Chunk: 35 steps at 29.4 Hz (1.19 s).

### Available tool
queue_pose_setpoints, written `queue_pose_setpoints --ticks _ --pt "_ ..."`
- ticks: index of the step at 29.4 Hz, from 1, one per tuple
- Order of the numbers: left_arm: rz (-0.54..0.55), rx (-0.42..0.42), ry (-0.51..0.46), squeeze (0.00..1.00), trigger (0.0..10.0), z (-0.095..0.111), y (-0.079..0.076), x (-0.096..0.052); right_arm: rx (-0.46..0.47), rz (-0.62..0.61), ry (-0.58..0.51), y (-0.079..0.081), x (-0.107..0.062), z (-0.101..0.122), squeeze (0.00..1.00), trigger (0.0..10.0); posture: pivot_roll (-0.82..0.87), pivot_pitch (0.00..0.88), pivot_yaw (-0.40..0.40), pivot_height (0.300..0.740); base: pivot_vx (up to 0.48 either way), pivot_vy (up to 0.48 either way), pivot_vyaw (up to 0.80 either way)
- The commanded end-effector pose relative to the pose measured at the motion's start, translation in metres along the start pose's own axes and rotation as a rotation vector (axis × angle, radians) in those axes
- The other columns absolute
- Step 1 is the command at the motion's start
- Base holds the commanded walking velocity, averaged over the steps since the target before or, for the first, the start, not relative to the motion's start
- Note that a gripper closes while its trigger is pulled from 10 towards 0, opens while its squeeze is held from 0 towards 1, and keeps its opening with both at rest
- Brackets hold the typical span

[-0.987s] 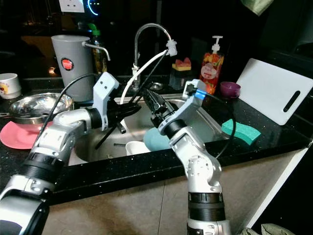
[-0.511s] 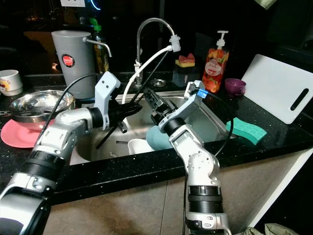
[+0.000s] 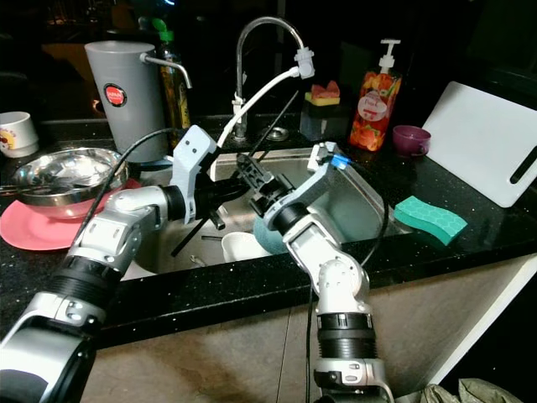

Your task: Kitchen organization

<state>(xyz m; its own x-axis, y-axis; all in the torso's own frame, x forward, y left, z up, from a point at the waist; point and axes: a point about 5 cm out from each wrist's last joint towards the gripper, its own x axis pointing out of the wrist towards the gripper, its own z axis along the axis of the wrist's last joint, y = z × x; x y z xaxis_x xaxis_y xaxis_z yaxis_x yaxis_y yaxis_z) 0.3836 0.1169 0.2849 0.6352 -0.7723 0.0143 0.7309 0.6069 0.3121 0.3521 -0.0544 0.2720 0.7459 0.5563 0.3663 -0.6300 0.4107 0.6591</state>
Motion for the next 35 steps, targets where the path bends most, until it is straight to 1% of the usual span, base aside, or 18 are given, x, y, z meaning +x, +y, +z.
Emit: queue_pose_setpoints --ticks 1,2,5,8,11,12,13,19,23,25,29,30,33,35 --pt "-0.024 0.019 -0.006 0.0 10.0 0.003 -0.002 0.004 -0.005 -0.014 0.018 0.005 0.006 -0.015 0.0 10.0 0.11 0.125 -0.064 0.74 0.0 0.0 0.0" --pt "-0.024 0.019 -0.006 0.0 10.0 0.003 -0.002 0.004 -0.005 -0.014 0.018 0.005 0.006 -0.015 0.0 10.0 0.11 0.125 -0.064 0.74 0.0 0.0 0.0" --pt "-0.009 0.023 -0.007 0.0 10.0 0.004 0.0 0.005 -0.107 -0.022 0.041 0.006 0.008 -0.019 0.0 10.0 0.11 0.12 -0.066 0.74 0.0 0.0 0.0" --pt "-0.003 0.025 -0.01 0.0 10.0 0.005 0.0 0.005 -0.13 -0.029 0.046 0.006 0.008 -0.02 0.0 10.0 0.11 0.118 -0.067 0.74 0.0 0.0 0.0" --pt "0.065 0.033 -0.009 0.0 10.0 0.006 0.007 0.005 -0.188 -0.067 0.046 0.002 0.008 -0.02 0.0 10.0 0.11 0.116 -0.068 0.74 0.0 0.0 0.0" --pt "0.097 0.032 -0.005 0.0 10.0 0.007 0.011 0.004 -0.197 -0.076 0.043 0.001 0.008 -0.019 0.0 10.0 0.11 0.114 -0.068 0.74 0.0 0.0 0.0" --pt "0.097 0.032 -0.005 0.0 10.0 0.007 0.011 0.004 -0.197 -0.076 0.043 0.001 0.008 -0.019 0.0 10.0 0.11 0.114 -0.068 0.74 0.0 0.0 0.0" --pt "0.176 0.039 0.005 0.0 10.0 0.007 0.021 0.001 -0.209 -0.105 0.025 -0.004 0.007 -0.017 0.0 10.0 0.11 0.11 -0.067 0.74 0.0 0.0 0.0" --pt "0.183 0.038 0.006 0.0 10.0 0.007 0.022 0.001 -0.213 -0.106 0.022 -0.005 0.007 -0.016 0.0 10.0 0.11 0.11 -0.067 0.74 0.0 0.0 0.0" --pt "0.171 0.037 0.002 0.0 10.0 0.007 0.021 0.002 -0.213 -0.107 0.019 -0.005 0.008 -0.016 0.0 10.0 0.11 0.103 -0.066 0.74 0.0 0.0 0.0" --pt "0.085 0.015 -0.014 0.0 10.0 0.006 0.012 0.004 -0.191 -0.099 0.006 -0.006 0.009 -0.015 0.0 10.0 0.11 0.096 -0.067 0.74 0.0 0.0 0.0" --pt "0.047 -0.009 -0.023 0.0 10.0 0.007 0.009 0.004 -0.188 -0.088 0.002 -0.004 0.009 -0.015 0.0 10.0 0.11 0.096 -0.067 0.74 0.0 0.0 0.0" --pt "0.021 -0.026 -0.03 0.0 10.0 0.007 0.007 0.004 -0.186 -0.081 0.0 -0.004 0.01 -0.015 0.0 10.0 0.11 0.096 -0.067 0.74 0.0 0.0 0.0" --pt "-0.033 -0.053 -0.054 0.0 10.0 0.009 0.002 0.003 -0.182 -0.048 -0.006 0.0 0.01 -0.014 0.0 10.0 0.11 0.091 -0.064 0.74 0.0 0.0 0.0"
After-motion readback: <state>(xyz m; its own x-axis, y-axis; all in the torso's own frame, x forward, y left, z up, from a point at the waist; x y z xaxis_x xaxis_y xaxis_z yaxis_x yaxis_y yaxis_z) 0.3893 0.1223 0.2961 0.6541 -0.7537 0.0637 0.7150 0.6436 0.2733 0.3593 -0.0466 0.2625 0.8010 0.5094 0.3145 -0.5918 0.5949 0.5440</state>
